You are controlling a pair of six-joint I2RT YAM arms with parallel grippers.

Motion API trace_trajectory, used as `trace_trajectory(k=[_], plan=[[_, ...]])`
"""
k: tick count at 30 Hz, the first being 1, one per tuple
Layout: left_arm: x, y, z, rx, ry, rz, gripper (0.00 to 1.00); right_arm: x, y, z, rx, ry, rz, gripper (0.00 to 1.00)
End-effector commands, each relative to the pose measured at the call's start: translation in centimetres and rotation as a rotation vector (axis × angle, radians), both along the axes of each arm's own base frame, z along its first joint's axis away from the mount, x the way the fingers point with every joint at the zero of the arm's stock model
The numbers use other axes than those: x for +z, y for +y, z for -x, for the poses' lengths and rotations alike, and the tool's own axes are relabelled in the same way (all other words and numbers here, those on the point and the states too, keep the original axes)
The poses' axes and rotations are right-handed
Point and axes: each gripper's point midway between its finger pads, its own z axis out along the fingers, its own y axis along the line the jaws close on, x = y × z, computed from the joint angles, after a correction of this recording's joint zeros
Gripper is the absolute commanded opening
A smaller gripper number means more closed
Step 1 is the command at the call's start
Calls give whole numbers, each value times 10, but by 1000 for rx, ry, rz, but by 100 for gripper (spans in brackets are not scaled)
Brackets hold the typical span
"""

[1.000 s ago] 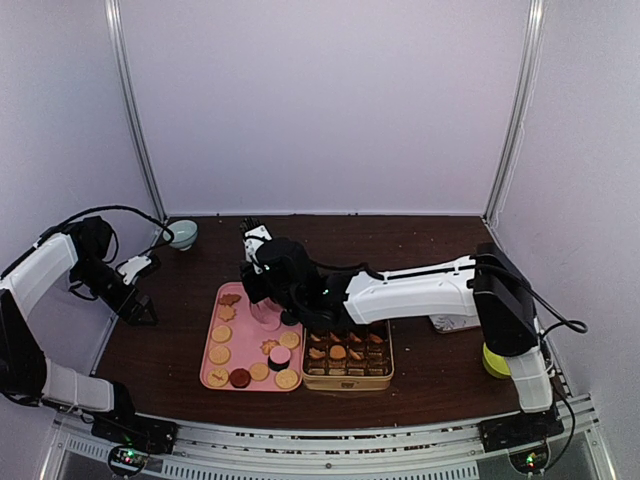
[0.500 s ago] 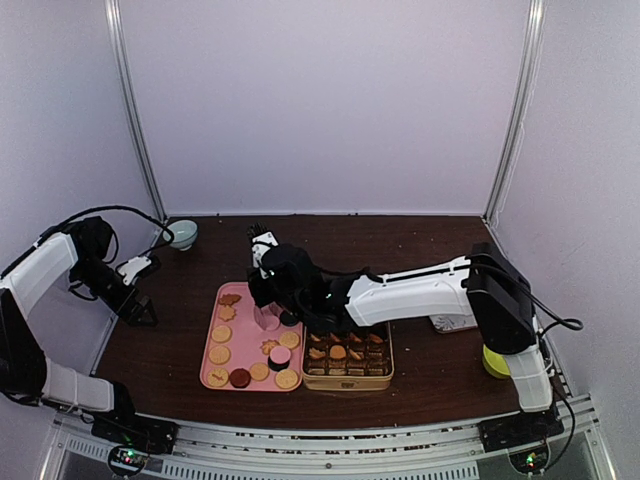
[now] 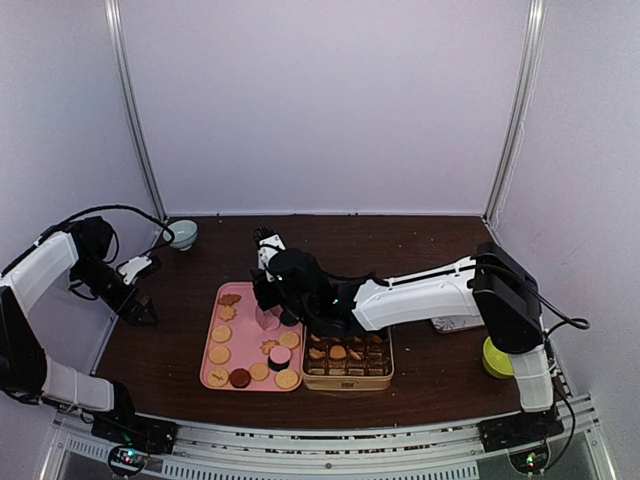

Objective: Pack the cookies
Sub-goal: Pick up the fake cookies from the plate, then place the fake cookies in the empty pocket of the box.

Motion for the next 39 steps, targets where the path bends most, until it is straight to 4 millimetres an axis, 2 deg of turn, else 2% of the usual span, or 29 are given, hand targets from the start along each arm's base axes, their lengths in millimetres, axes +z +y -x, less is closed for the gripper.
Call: trace_trajectory(k=[1,4,8,12,15,16,21,24,26,31,39], plan=[[9,-2,-5,-2,-16,26,98,51,-4,7,18,-37,-73,12],[10,-2,-5,-1,-21,22,98,87,-4,14,43,-70,-131,12],[9,-2,-4,-3,-19,24,98,131,-17,28,59,-115,-183,12],[8,-4,-3,-5,-14,35,98,148,-48,44,24,-139,-191,12],[9,-5,-5,-10,-21,38,98,140,-85,55,-34,-130,-147,12],[9,-5,-6,-10,-21,39,98,131,-98,60,-53,-120,-123,12],[8,-5,-9,-7,-33,44,97,107,-178,83,-152,-64,-79,12],[5,-5,-10,-8,-28,45,97,91,-214,97,-187,-34,-43,12],[4,-5,-10,-7,-23,45,97,83,-230,104,-203,-7,-31,12],[4,-4,-12,-6,-28,43,97,67,-254,110,-241,29,-44,12],[0,1,-13,0,-27,16,97,59,-240,109,-234,34,-27,13]])
